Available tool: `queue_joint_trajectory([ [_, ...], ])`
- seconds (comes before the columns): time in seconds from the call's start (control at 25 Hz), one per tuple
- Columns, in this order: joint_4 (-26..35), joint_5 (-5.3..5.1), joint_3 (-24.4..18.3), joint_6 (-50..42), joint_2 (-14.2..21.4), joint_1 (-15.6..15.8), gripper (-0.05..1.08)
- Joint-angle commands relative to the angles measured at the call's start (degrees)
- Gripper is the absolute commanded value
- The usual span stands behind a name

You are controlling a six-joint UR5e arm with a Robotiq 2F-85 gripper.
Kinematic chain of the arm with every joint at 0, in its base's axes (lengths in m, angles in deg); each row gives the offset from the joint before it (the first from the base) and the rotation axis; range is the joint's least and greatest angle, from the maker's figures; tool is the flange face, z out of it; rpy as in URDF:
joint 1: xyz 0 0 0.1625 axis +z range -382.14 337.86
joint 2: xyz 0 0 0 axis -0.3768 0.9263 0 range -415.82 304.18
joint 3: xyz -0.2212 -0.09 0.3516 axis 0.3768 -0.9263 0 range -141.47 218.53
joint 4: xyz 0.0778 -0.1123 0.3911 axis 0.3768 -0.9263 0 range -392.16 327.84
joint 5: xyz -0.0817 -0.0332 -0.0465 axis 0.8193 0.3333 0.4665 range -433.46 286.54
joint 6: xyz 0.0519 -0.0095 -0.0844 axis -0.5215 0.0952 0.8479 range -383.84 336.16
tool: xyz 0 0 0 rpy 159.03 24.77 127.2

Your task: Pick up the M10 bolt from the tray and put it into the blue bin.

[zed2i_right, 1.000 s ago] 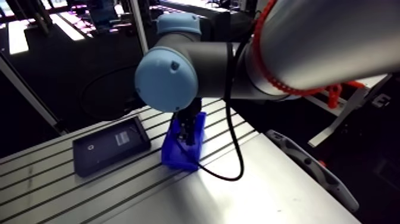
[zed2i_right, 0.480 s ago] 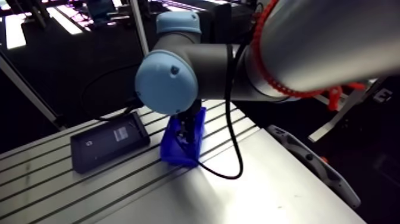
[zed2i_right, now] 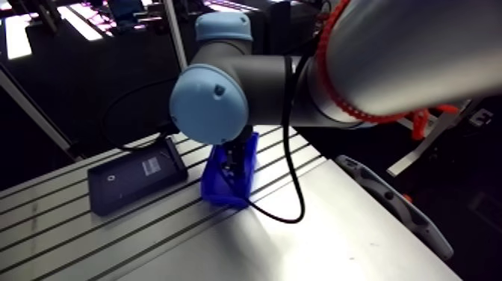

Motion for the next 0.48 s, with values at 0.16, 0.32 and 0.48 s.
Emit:
queue_joint_trajectory([
  [0.16, 2.1, 0.17, -0.8, -0.1, 0.9, 0.4, 0.01],
  [0.32, 9.6, -0.1, -4.0, -0.3, 3.0, 0.5, 0.01],
  [0.48, 13.5, -0.1, -7.2, -1.5, 5.2, 1.1, 0.02],
])
